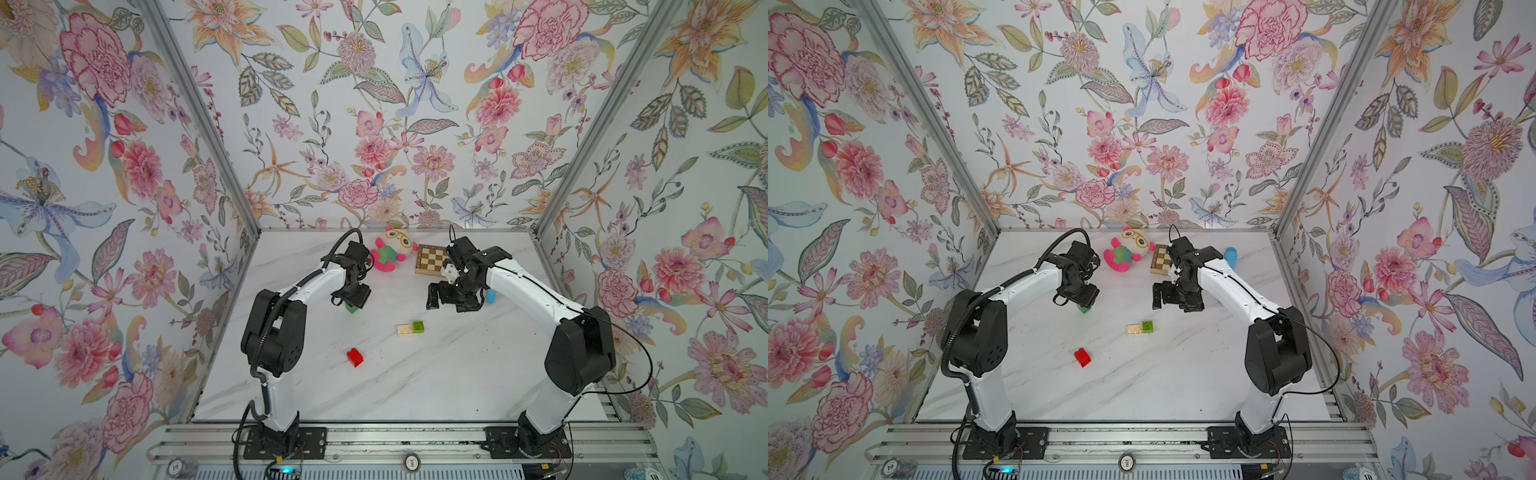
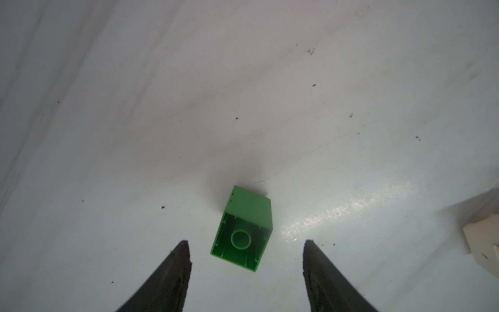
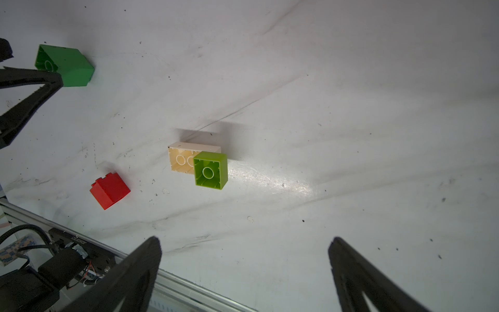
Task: Assemble the letter r with lego
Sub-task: Pick up the lego brick from the center of the board.
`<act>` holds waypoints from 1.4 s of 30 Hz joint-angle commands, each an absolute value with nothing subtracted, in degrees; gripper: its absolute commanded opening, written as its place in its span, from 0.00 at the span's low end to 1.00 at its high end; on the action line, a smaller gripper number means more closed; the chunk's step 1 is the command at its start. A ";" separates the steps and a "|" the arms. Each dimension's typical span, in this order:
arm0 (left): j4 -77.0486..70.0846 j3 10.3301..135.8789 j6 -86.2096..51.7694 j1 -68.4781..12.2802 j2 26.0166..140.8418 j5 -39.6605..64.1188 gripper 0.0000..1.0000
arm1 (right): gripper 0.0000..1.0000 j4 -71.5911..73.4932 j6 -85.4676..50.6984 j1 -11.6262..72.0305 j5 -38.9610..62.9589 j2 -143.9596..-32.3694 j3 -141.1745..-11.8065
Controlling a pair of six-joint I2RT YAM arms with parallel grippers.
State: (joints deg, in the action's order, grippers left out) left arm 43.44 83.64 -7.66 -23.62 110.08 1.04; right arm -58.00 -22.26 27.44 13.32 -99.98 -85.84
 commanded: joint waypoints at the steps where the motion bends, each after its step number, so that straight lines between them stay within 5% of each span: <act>1: 44.03 82.76 -6.16 -23.02 111.52 0.48 0.67 | 0.99 -59.51 -22.30 27.23 13.54 -97.57 -84.58; 20: 43.12 82.67 -5.53 -21.71 113.40 -1.24 0.58 | 0.99 -59.34 -25.32 29.18 11.79 -95.00 -80.86; 30: 43.62 83.63 -6.74 -21.63 113.63 -0.09 0.37 | 0.99 -59.35 -26.69 29.88 11.34 -94.17 -80.42; 42: 48.13 86.79 -13.16 -21.63 115.96 0.79 0.32 | 0.99 -59.68 -30.05 30.49 10.15 -90.87 -79.57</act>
